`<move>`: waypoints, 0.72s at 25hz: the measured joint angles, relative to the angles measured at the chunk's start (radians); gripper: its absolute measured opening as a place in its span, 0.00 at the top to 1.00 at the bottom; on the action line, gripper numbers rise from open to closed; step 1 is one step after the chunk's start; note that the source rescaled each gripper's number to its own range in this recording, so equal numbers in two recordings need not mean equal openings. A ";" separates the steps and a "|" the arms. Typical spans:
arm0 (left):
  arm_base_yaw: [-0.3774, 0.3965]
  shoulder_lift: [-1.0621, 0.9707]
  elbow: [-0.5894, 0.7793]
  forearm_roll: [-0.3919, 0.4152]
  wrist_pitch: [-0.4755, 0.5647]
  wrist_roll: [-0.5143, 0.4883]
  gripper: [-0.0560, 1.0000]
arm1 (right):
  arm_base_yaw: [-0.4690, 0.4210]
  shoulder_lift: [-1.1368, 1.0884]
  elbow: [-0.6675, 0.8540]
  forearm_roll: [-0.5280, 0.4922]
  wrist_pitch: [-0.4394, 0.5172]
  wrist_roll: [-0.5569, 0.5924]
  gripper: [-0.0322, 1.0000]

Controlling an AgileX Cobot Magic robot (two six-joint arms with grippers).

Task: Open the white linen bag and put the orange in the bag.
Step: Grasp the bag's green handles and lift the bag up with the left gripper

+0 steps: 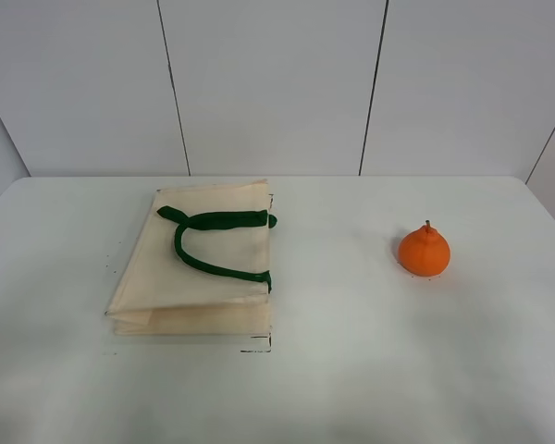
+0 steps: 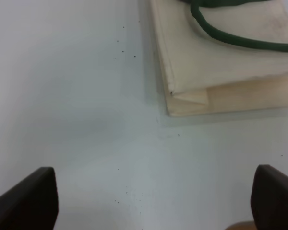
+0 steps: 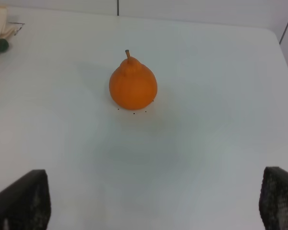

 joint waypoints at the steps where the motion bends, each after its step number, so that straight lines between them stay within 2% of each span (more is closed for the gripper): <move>1: 0.000 0.000 0.000 0.000 0.000 0.000 0.02 | 0.000 0.000 0.000 0.000 0.000 0.000 0.00; 12: 0.000 0.009 -0.015 0.000 -0.002 0.000 0.02 | 0.000 0.000 0.000 0.000 0.000 0.000 0.00; 18: 0.000 0.277 -0.124 0.000 -0.004 -0.001 0.00 | 0.000 0.000 0.000 0.000 0.000 0.000 0.00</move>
